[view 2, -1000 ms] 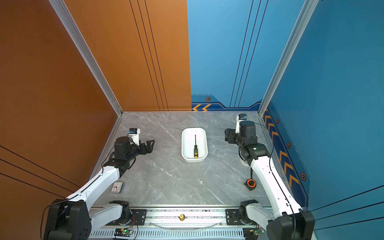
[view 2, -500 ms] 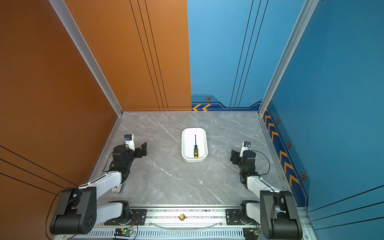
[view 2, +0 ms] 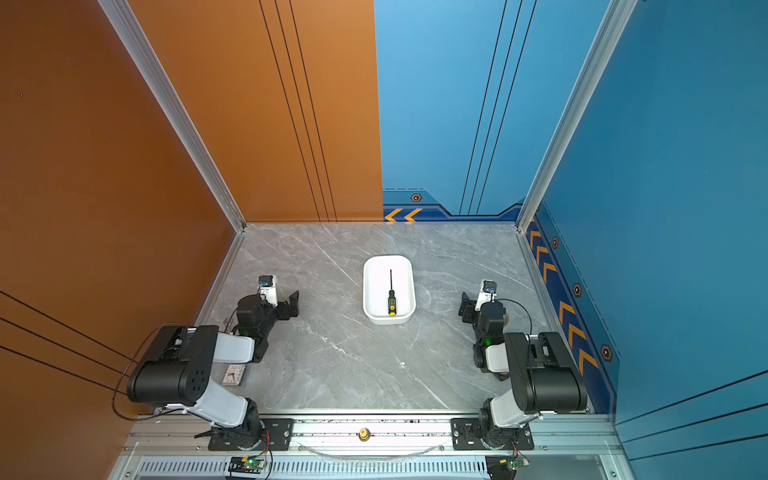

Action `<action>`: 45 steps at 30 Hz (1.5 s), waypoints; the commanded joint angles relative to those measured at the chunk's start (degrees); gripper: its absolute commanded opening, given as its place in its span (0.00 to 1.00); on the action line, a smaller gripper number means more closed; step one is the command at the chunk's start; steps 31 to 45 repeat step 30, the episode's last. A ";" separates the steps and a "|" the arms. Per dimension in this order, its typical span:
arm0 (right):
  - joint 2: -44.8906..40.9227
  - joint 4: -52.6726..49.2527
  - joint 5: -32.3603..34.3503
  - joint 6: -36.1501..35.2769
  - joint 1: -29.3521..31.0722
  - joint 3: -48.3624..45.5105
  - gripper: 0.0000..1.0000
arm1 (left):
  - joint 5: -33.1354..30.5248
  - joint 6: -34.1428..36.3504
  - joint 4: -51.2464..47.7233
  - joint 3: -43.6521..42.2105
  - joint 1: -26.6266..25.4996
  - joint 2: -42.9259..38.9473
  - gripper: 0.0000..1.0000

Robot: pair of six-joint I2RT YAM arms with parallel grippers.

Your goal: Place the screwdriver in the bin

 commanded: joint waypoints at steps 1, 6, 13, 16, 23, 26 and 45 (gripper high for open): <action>-0.36 -3.23 5.03 -3.30 2.43 4.61 0.80 | -0.05 1.19 0.56 1.93 -0.05 0.22 0.98; 0.27 -5.98 3.87 -2.34 1.34 6.81 0.85 | -0.96 1.31 -2.33 3.12 -0.30 0.00 0.98; 0.24 -5.94 4.70 -2.36 1.58 6.72 1.00 | -1.86 1.61 -2.33 3.05 -0.73 -0.07 0.98; 0.24 -4.16 7.31 -2.87 2.61 5.88 1.00 | -1.92 1.61 -2.30 3.01 -0.73 -0.06 0.98; 0.28 -4.24 7.61 -3.04 2.90 5.87 1.00 | -2.07 1.76 -2.35 3.15 -0.92 -0.12 0.98; 0.24 -6.10 4.42 -2.49 1.50 6.81 1.00 | 0.13 1.83 -2.14 2.94 -0.56 -0.07 0.98; 0.24 -6.03 4.51 -2.40 1.51 6.81 1.00 | 6.52 3.01 -0.05 2.09 0.46 0.14 0.98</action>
